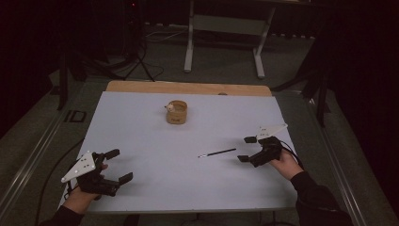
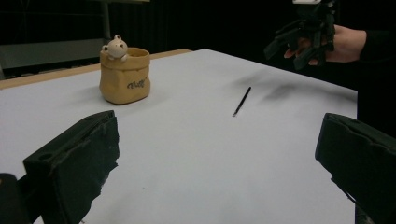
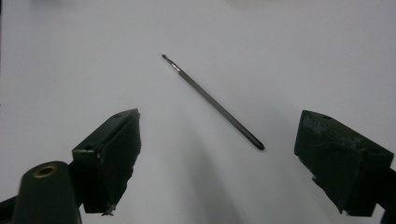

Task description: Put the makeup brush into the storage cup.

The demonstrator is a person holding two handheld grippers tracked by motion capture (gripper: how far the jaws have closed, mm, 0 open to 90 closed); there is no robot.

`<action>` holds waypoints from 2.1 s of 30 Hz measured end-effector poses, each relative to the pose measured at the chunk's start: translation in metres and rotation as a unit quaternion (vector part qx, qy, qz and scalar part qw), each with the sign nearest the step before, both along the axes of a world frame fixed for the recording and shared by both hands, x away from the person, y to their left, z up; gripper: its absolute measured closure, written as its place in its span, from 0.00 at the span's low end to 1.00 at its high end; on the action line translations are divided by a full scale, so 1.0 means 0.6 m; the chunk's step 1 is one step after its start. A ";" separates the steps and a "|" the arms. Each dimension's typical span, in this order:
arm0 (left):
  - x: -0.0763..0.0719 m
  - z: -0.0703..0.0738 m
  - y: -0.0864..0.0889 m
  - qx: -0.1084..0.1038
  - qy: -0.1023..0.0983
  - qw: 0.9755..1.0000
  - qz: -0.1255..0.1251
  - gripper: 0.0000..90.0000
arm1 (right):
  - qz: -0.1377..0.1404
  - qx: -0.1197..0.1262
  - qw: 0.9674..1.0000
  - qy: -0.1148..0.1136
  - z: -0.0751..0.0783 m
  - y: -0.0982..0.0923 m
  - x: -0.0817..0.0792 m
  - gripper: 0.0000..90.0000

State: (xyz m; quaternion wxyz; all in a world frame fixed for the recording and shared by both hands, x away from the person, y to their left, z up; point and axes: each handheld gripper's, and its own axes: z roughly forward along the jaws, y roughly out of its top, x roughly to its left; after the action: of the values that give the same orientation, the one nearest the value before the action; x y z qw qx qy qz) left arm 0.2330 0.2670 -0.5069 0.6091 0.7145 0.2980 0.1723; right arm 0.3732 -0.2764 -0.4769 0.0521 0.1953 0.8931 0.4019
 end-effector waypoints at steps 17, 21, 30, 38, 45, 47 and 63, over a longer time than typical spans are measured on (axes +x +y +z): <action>0.000 0.000 0.000 0.000 0.000 1.000 -0.001 0.00 | 0.051 -0.083 0.994 0.041 0.011 0.029 0.038 0.16; -0.001 0.000 0.000 0.001 0.000 1.000 -0.002 0.00 | 0.065 -0.114 0.991 0.042 0.016 0.038 0.045 0.16; 0.000 0.000 0.000 -0.001 0.001 1.000 -0.002 0.00 | 0.101 -0.157 0.981 0.055 0.022 0.059 0.064 0.16; 0.000 -0.001 0.000 0.001 0.005 1.000 -0.004 0.00 | 0.127 -0.201 0.969 0.062 0.024 0.083 0.075 0.18; 0.001 -0.001 0.000 -0.002 0.005 1.000 -0.005 0.00 | 0.156 -0.242 0.955 0.078 0.017 0.102 0.074 0.18; 0.001 -0.001 -0.001 -0.002 0.006 1.000 -0.006 0.00 | 0.161 -0.255 0.950 0.075 0.015 0.107 0.073 0.18; 0.002 -0.003 0.000 -0.004 0.007 1.000 -0.008 0.00 | 0.268 -0.288 0.919 0.021 0.015 0.155 0.073 0.46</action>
State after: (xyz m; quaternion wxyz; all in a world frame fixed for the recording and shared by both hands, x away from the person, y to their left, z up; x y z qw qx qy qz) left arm 0.2340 0.2668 -0.5084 0.6113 0.7156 0.2971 0.1611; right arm 0.4172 -0.1834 -0.4676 -0.0223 -0.0662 0.9901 0.1217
